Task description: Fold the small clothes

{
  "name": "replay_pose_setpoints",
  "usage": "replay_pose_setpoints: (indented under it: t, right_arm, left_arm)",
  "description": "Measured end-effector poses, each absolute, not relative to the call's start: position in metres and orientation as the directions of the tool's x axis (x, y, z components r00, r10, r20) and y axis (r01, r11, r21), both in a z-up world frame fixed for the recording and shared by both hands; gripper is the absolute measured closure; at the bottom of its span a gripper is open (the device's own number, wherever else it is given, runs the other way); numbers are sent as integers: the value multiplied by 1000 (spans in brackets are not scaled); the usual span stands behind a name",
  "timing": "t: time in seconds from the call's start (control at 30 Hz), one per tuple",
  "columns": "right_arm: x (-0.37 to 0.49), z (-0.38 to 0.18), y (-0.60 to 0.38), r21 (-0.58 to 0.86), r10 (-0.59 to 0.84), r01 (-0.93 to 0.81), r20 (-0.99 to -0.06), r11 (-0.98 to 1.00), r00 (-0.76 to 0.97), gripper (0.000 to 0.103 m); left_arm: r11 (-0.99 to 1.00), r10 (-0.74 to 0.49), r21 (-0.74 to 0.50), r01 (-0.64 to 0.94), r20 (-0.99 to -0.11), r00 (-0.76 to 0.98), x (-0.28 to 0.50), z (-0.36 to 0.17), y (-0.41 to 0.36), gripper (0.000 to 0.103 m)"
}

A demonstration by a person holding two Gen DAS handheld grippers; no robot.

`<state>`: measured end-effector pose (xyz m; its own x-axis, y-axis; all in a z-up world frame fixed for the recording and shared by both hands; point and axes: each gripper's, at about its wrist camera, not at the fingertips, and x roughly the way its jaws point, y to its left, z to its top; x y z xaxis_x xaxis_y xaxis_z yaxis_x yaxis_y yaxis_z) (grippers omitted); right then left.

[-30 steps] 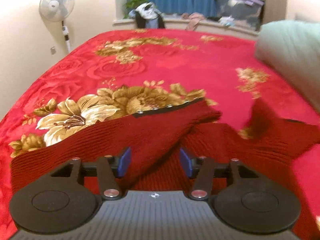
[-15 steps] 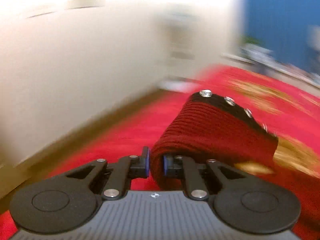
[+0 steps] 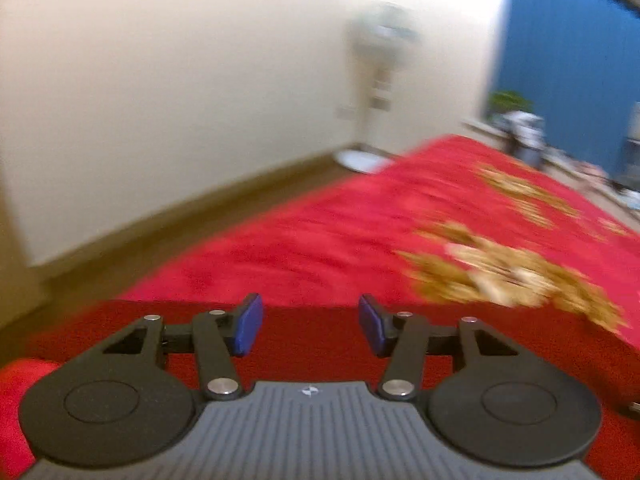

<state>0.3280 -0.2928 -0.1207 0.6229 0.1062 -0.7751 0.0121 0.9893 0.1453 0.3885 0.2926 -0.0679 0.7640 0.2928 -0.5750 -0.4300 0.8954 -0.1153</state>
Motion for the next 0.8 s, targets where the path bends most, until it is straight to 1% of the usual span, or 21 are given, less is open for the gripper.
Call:
replay_pose_setpoints:
  t: [0.07,0.13,0.2,0.27,0.3,0.37,0.47,0.53,0.57,0.63,0.67,0.7,0.73,0.77,0.8]
  right_arm:
    - [330,-127,-295,130,87,28,-788,991,609,80]
    - [330,-128,-296,138,91,30,-788,990,608,80]
    - [330,-128,-295,129,92,18,-788,991,609,80]
    - [330,-129,-294,120,93,3,-788,993,608,80]
    - [331,-129,-294,120,96,-1,-789,993,607,80]
    - [332,-130,-296,125,104,-9,-788,992,606,80]
    - [333,-130,-299,138,123,-22,-786,990,606,80]
    - [334,-131,-301,147,137,-33,-785,989,604,80]
    - [334,-131,-302,150,144,-41,-784,988,604,80]
    - [335,-131,-304,158,157,-52,-782,986,603,80]
    - [336,-131,-305,164,164,-56,-781,985,602,80]
    - [337,-131,-306,169,171,-59,-781,984,601,80]
    - [337,-131,-307,174,176,-62,-781,983,599,80]
    - [337,-131,-308,179,181,-64,-781,982,598,80]
    - [338,-130,-308,183,185,-65,-780,981,598,80]
  left_arm:
    - [932,183,-144,-332,-604,776,415,-76,273,43]
    - [963,125,-116,-241,-602,789,444,-80,246,40]
    - [985,80,-79,-156,-591,803,473,-87,221,27]
    - [990,35,-88,-109,-601,798,502,-92,194,21]
    - [991,3,-106,-86,-611,792,520,-98,183,20]
    - [992,-7,-102,-74,-633,775,554,-116,165,19]
    - [996,-14,-73,-50,-690,724,600,-145,141,19]
    - [999,4,-21,-26,-700,714,614,-157,128,19]
    - [1000,-13,-22,-4,-714,700,625,-165,125,21]
    - [996,-88,-69,54,-730,678,636,-175,122,38]
    - [991,-133,-87,102,-727,673,637,-174,123,80]
    - [982,-185,-104,160,-726,663,639,-169,123,93]
    - [982,-171,-67,176,-710,683,637,-162,124,93]
    - [988,-127,-22,152,-676,725,636,-153,130,94]
    - [994,-103,-33,108,-646,756,634,-144,141,94]
